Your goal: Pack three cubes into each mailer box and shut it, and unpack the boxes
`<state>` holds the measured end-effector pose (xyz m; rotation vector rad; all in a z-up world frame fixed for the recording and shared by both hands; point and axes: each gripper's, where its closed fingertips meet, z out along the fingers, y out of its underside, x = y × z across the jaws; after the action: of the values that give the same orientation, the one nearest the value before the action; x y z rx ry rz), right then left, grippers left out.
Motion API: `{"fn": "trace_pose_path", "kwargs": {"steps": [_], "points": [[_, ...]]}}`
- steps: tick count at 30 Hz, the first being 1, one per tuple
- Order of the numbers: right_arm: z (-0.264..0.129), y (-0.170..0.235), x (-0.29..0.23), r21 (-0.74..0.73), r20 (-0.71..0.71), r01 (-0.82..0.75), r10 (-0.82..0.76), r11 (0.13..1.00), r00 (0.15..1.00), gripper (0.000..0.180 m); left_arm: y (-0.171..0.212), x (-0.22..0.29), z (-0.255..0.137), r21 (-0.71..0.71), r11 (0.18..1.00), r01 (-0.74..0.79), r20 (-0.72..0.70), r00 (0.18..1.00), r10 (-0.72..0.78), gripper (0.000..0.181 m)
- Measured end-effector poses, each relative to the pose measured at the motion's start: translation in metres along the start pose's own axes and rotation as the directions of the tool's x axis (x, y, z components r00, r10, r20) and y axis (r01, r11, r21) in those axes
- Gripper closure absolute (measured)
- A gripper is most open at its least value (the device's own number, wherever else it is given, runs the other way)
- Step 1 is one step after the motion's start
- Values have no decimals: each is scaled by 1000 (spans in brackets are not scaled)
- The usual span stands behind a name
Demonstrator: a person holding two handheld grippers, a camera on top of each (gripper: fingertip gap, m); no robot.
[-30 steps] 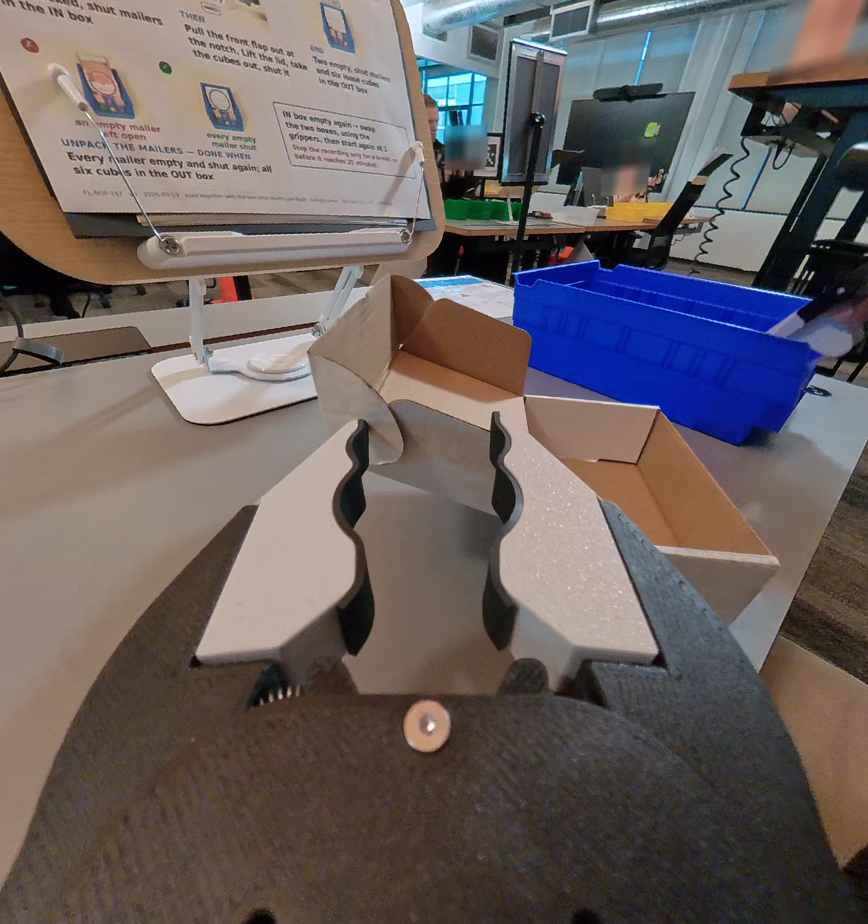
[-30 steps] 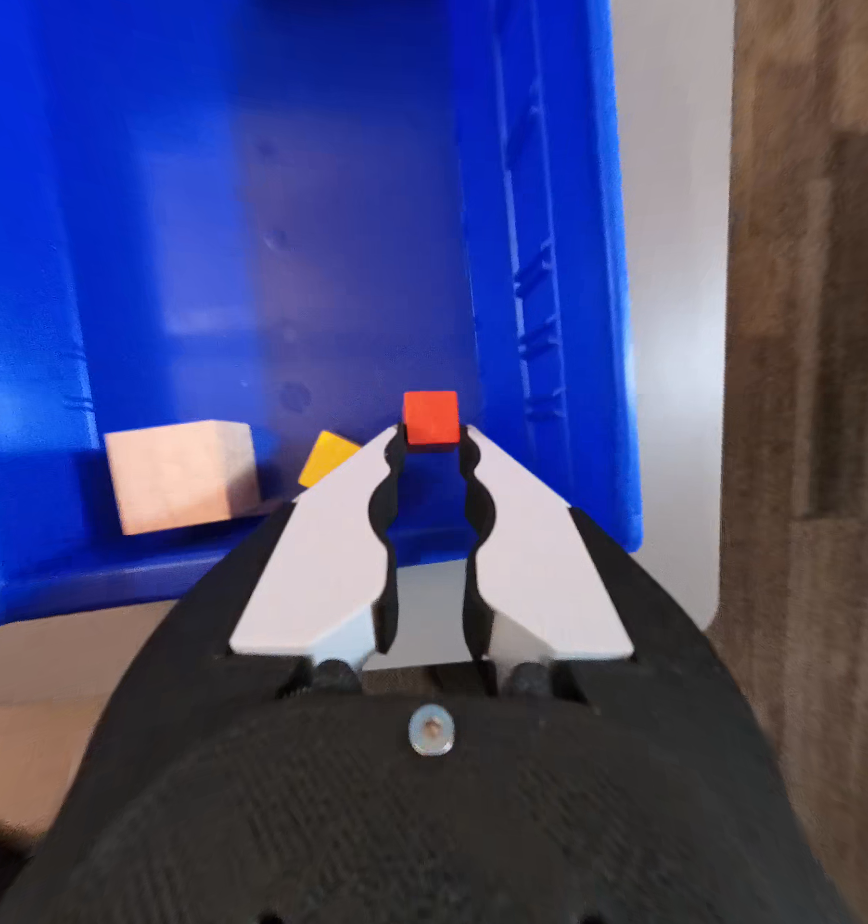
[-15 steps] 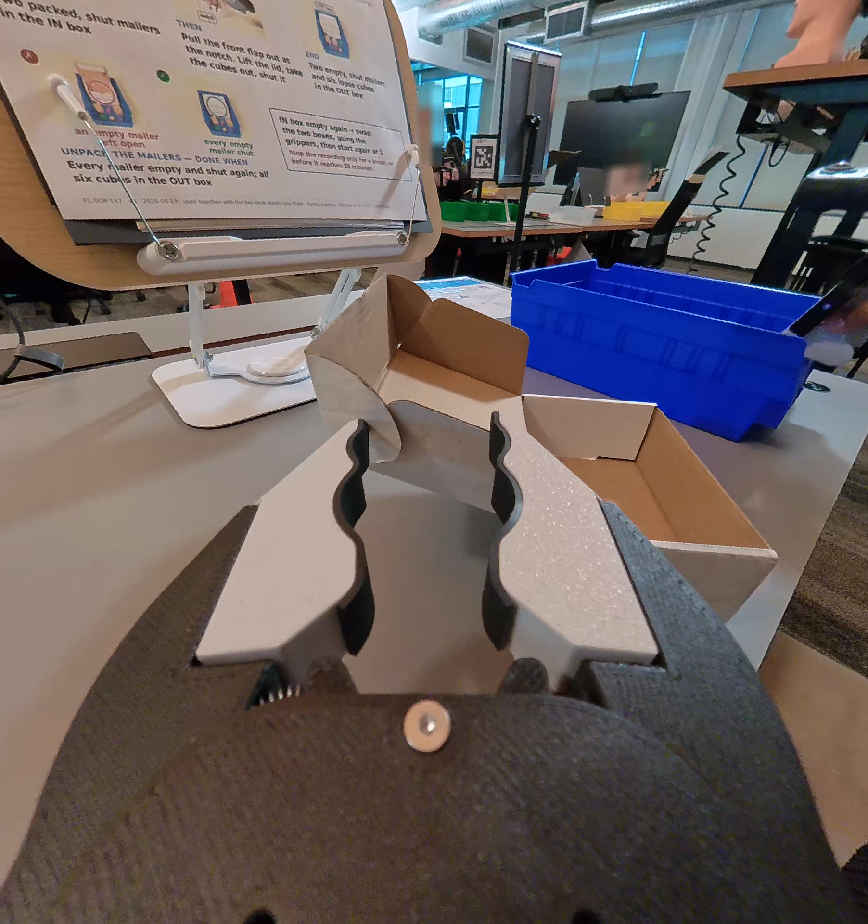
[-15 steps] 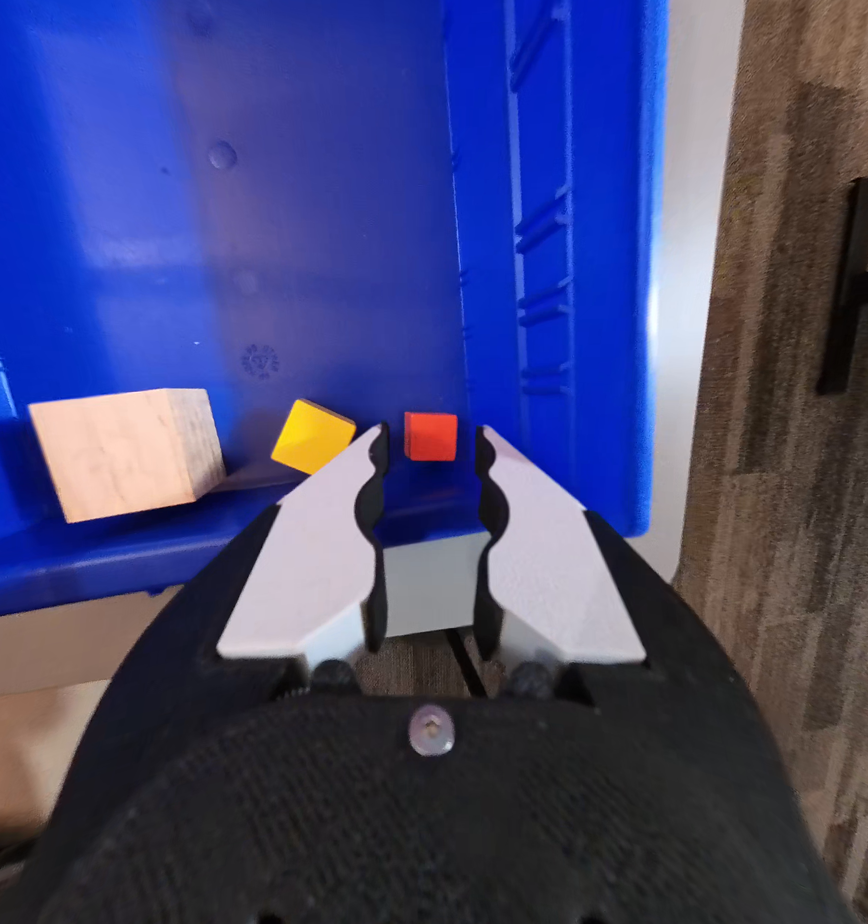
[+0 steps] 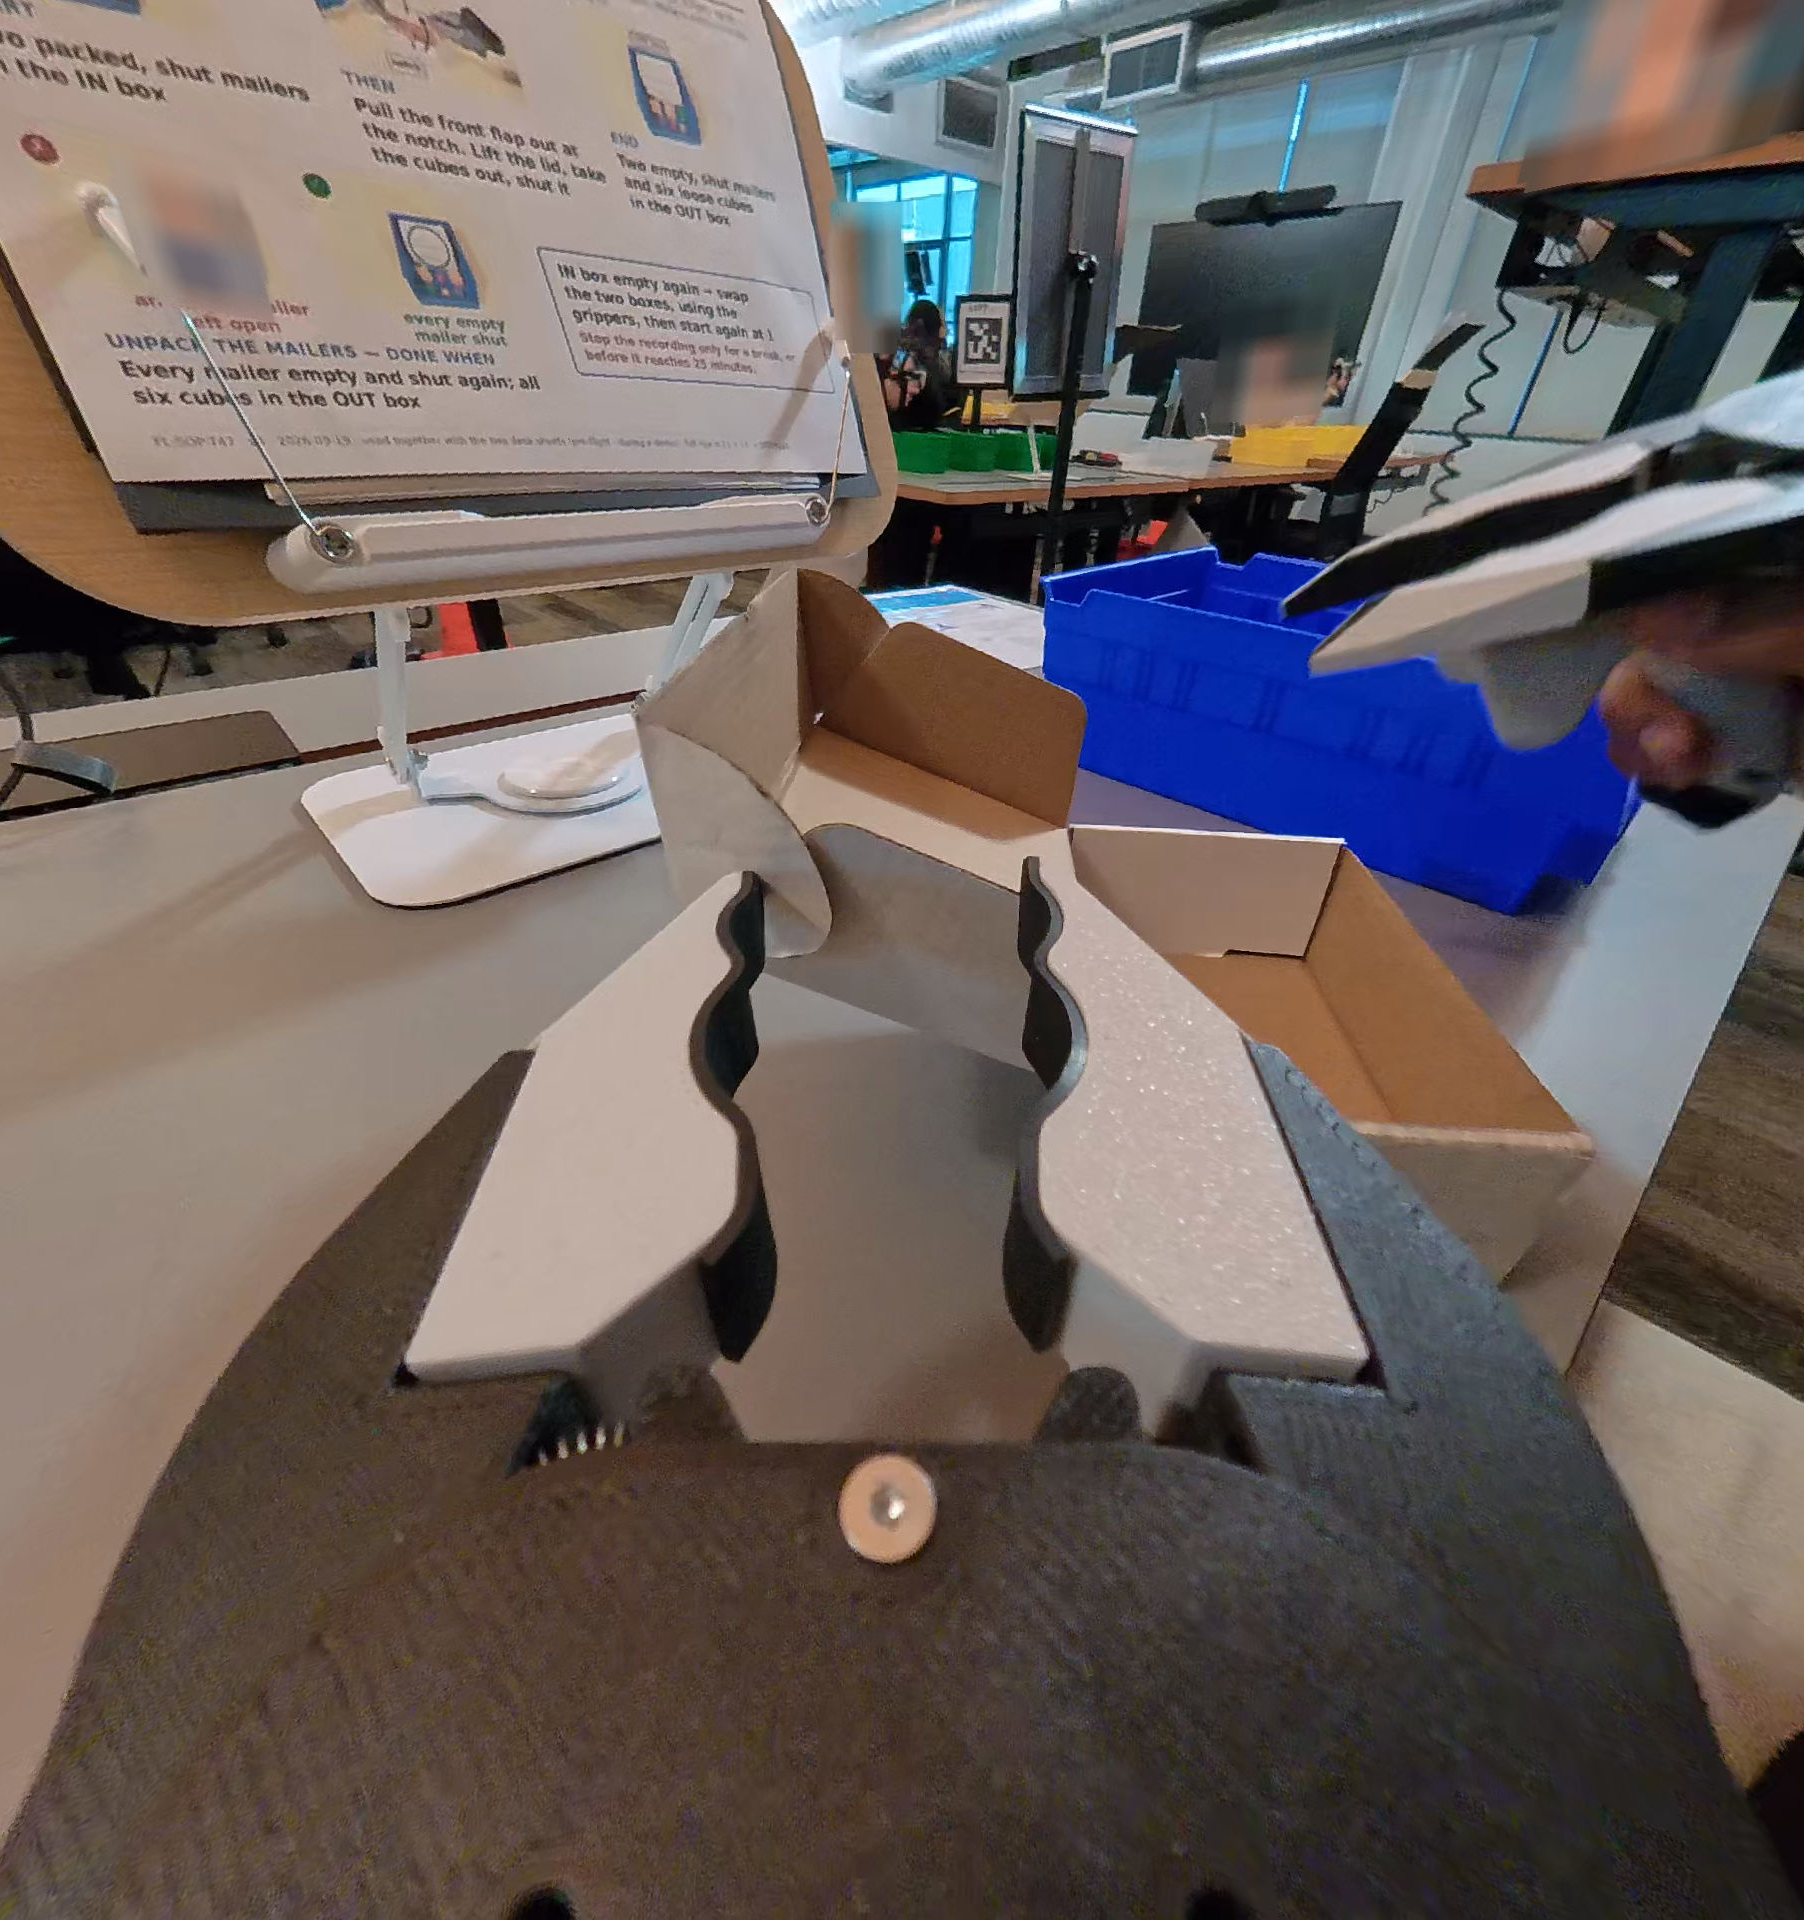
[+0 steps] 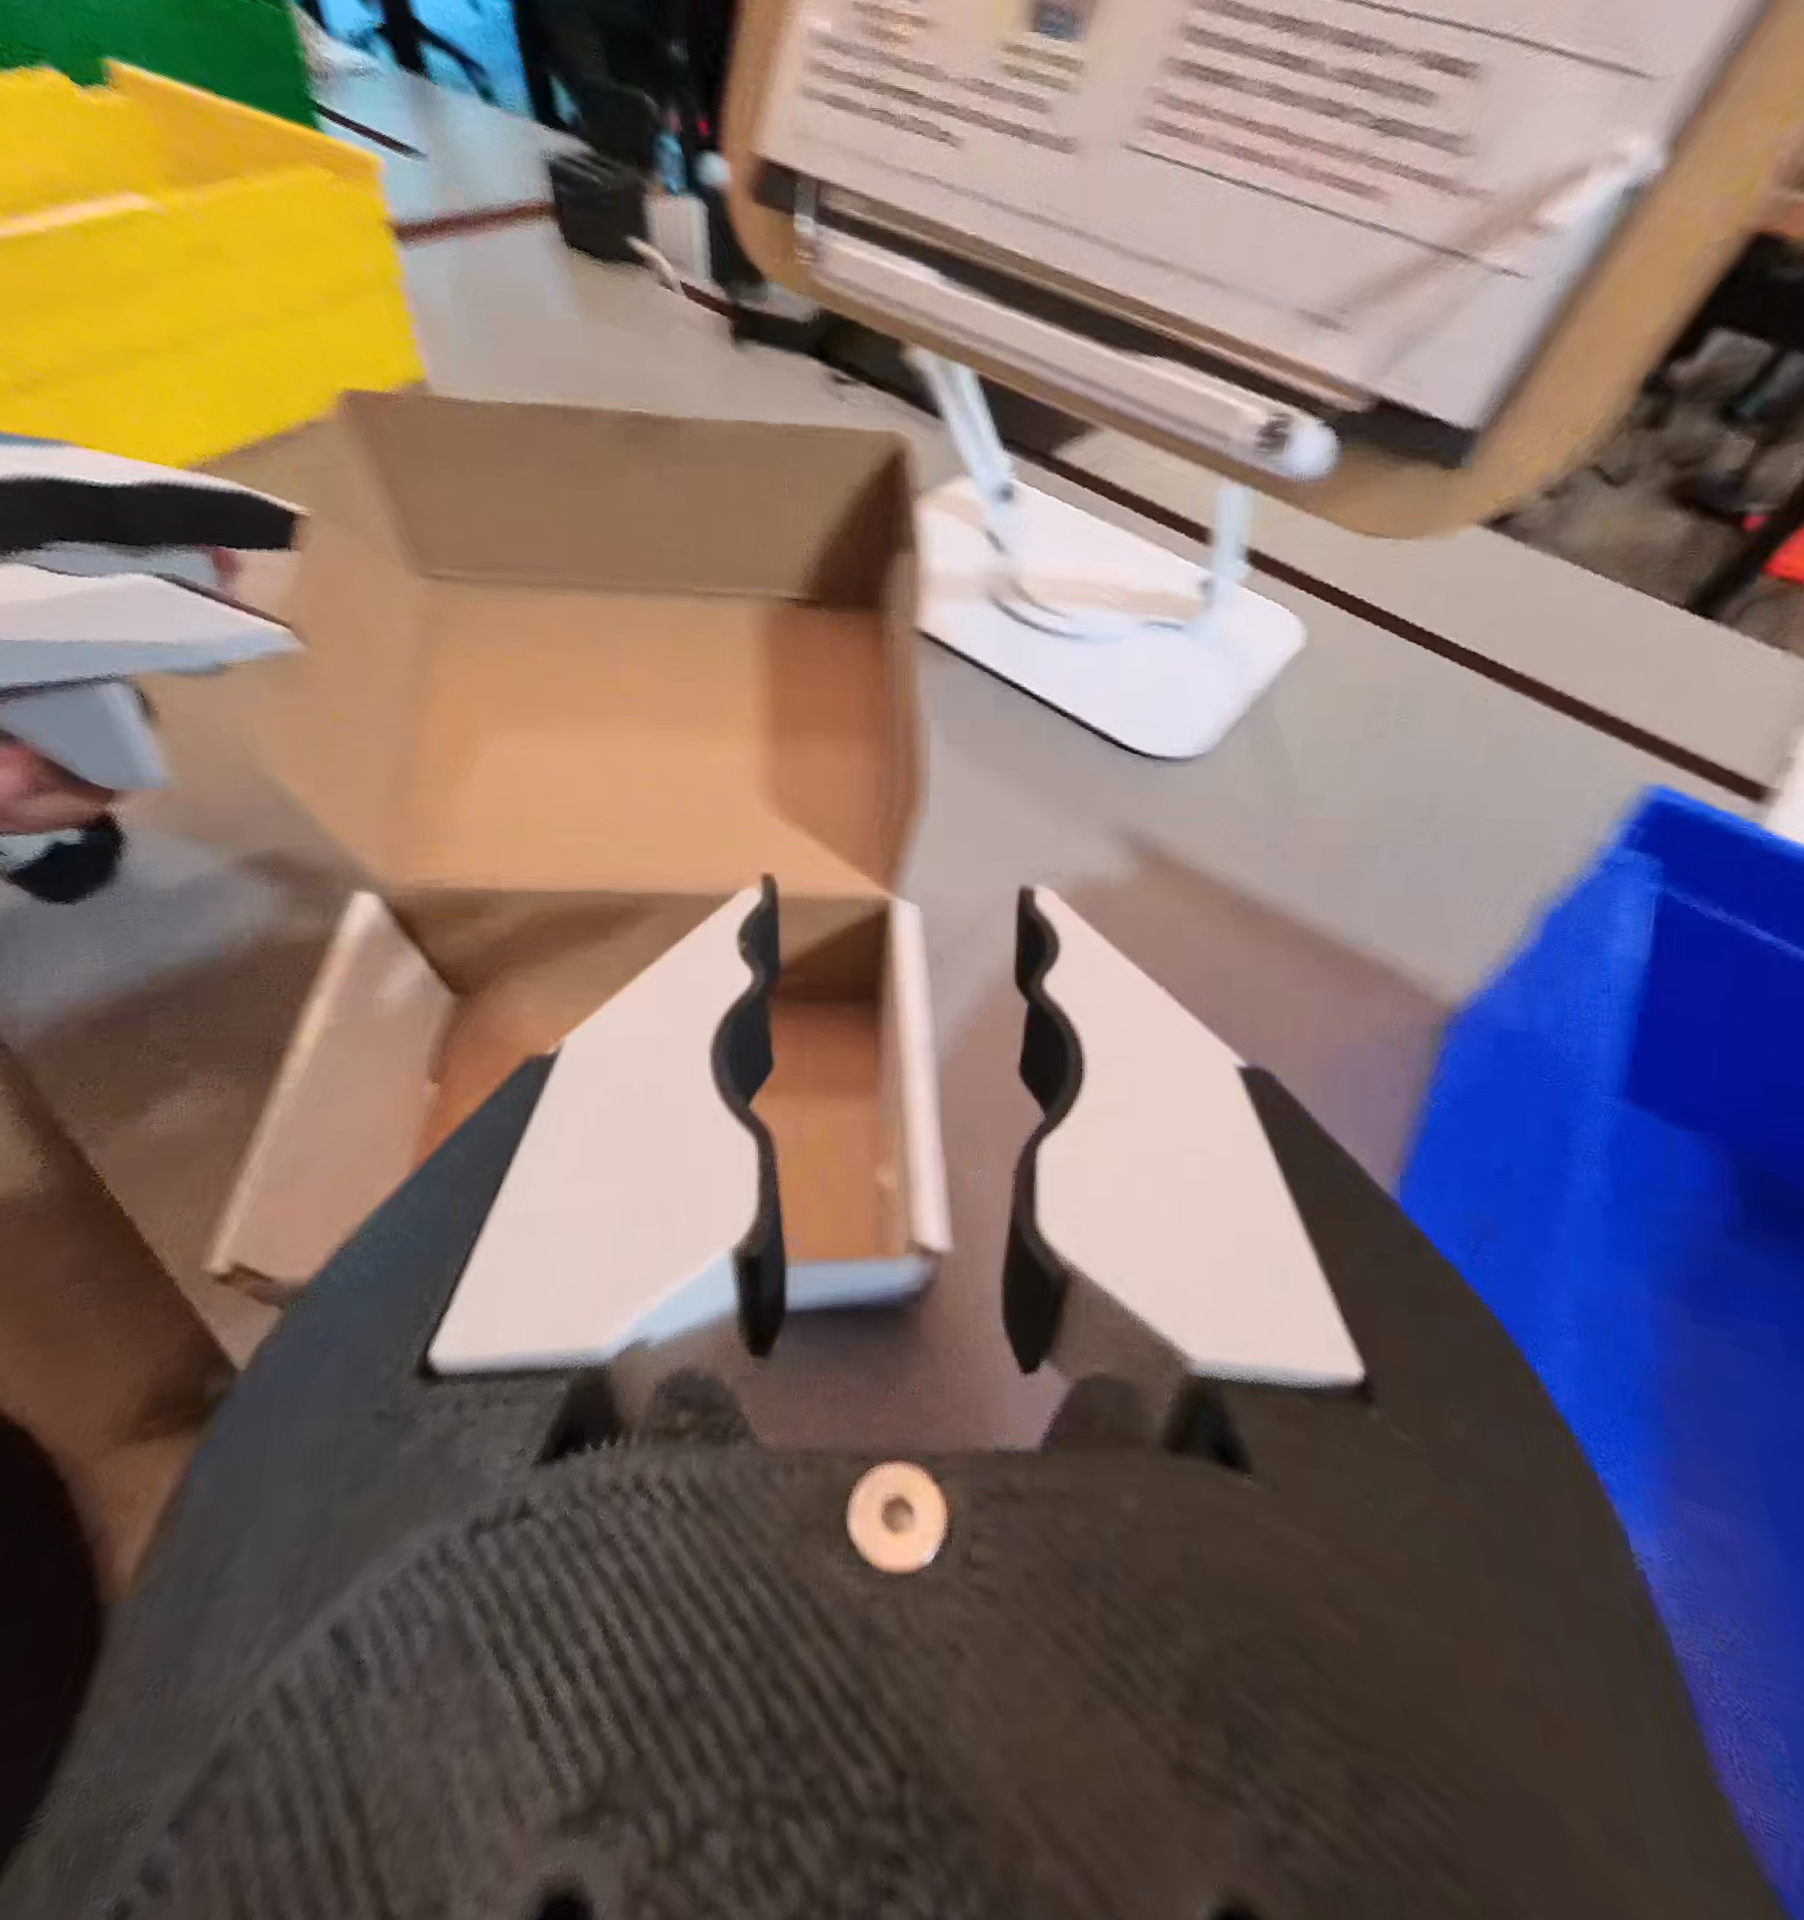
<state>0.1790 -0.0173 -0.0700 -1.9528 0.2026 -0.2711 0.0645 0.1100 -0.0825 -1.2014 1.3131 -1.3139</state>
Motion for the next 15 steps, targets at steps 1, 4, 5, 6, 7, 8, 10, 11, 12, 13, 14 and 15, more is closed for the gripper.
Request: {"fn": "trace_pose_path", "kwargs": {"steps": [1,4,5,6,7,8,10,11,12,13,14,15], "points": [[10,3,-14,8,11,-7,7,1000,1000,134,0,1,0,1,1000,-9,-3,1000,9,132],[27,13,-34,-8,43,-41,41,999,998,122,-1,2,-1,5,1000,-15,-17,1000,15,132],[28,15,-34,-1,54,-63,63,998,997,121,-1,2,-1,8,1000,-15,-21,1000,15,132],[28,15,-31,15,64,-93,92,996,994,121,-2,3,-2,14,1000,-13,-26,1000,14,132],[26,16,-26,29,67,-126,124,992,990,121,-3,3,-2,22,1000,-10,-33,999,11,132],[24,19,-18,34,67,-165,162,986,984,121,-5,6,-3,33,999,-6,-57,998,8,132],[21,26,-9,25,100,-245,241,969,965,122,-9,13,-5,54,998,-15,-114,993,21,132],[21,29,-8,17,125,-284,279,959,952,123,-9,14,-6,55,998,-35,-122,992,42,132],[21,32,-8,4,149,-313,309,950,939,123,-9,15,-7,57,997,-61,-133,989,68,132],[22,36,-9,-14,162,-329,327,944,931,123,-8,17,-8,58,994,-92,-151,984,99,133],[22,39,-9,-27,161,-331,331,943,930,123,-7,20,-9,57,990,-126,-175,975,134,133],[23,41,-10,-36,154,-320,322,947,934,123,-5,21,-10,53,987,-154,-195,967,161,134]]}}
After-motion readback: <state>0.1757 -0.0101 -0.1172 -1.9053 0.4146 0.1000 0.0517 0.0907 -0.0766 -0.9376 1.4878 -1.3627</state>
